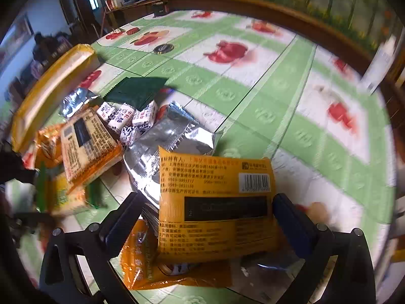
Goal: Organize snacks
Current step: 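Grasp the green-ended cracker pack with left gripper while right grasps yellow biscuit bag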
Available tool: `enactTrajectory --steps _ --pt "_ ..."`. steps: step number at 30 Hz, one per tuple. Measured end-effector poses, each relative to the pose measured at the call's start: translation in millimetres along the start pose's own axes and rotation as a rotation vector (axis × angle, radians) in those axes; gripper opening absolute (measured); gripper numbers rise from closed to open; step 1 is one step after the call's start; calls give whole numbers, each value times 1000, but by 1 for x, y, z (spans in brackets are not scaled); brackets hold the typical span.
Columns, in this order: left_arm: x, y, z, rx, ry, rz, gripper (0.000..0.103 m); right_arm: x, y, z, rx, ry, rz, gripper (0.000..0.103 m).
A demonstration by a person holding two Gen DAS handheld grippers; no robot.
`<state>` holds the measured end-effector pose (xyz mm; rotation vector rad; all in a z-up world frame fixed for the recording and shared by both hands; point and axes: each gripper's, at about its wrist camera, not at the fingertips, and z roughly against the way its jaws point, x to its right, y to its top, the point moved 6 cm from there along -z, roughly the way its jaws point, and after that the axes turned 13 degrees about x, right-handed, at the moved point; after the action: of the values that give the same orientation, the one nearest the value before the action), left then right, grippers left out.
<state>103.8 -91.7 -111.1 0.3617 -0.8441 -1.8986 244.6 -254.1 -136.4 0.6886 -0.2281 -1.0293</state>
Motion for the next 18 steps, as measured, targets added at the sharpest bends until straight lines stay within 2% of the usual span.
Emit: enactTrajectory --steps 1,3,4,10,15,18 --pt "-1 0 0 1 -1 6 45 2 -1 1 10 1 -13 101" --pt "-1 0 0 3 2 10 45 0 -3 7 40 -30 5 75" --pt "-1 0 0 5 5 12 45 -1 -4 13 56 -36 -6 72" --pt "-3 -2 9 32 15 34 44 -25 -22 36 110 -94 24 70" --pt "-10 -6 29 64 25 71 45 -47 -29 72 230 -100 -25 70" --pt "-15 -8 43 88 31 93 45 -70 -30 93 294 -74 -36 69"
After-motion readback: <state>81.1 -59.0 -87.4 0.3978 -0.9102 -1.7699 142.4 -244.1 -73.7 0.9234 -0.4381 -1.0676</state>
